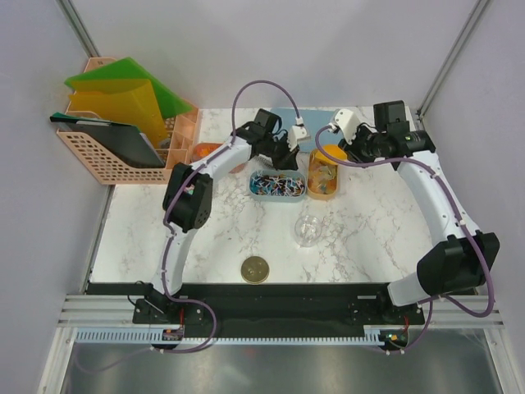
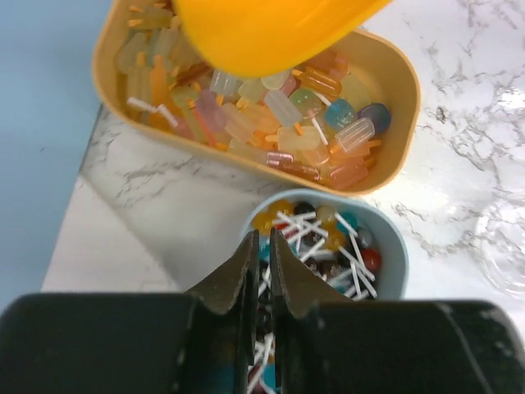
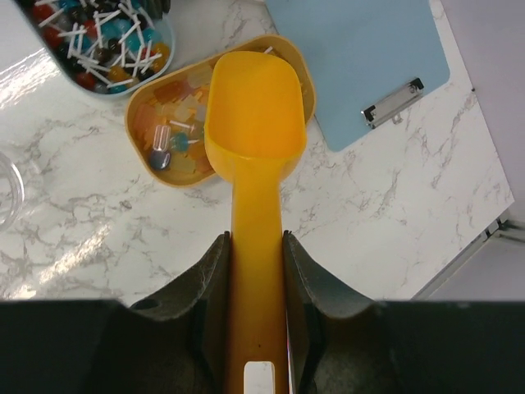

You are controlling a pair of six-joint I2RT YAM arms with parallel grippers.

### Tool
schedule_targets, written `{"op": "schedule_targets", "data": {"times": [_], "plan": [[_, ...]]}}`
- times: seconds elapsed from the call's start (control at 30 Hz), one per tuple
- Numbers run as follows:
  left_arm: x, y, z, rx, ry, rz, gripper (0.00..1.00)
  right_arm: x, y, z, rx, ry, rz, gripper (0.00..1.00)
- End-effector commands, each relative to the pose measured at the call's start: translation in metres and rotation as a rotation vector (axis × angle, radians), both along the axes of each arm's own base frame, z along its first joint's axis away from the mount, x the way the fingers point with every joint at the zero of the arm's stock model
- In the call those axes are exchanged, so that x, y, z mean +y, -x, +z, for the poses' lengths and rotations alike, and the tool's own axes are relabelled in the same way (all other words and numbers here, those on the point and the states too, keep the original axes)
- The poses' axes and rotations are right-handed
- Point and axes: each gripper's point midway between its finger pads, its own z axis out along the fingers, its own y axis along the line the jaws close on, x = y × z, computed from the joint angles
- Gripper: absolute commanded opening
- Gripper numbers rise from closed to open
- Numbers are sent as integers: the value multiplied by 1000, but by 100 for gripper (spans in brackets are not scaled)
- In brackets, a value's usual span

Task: Pack the candies
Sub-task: Adjust the storage box at the center of the board.

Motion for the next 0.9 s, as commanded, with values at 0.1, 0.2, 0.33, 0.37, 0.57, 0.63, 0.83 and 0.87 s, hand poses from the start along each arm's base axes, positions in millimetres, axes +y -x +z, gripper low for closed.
{"op": "schedule_targets", "data": {"times": [0.1,0.2,0.33,0.37,0.57,0.63,0.83,0.87], "plan": [[77,14,76,7,40,131,2,21,14,3,116,23,276,0],[119,13,46,58,-36,233,2,27,5,-5,183,68,364,0],[157,20,21,89,-114,312,2,31,-10,-15,215,178,452,0],[160,23,17,93,-128,314,2,32,-9,-19,225,210,472,0],[168,36,-15,161,-182,327,2,42,0,-33,272,256,550,0],[171,36,-21,167,-201,338,2,49,3,-33,274,248,563,0],[175,40,-28,173,-215,334,2,62,5,-17,226,216,541,0],[176,41,-29,177,-217,334,2,61,6,-14,218,221,537,0]]}}
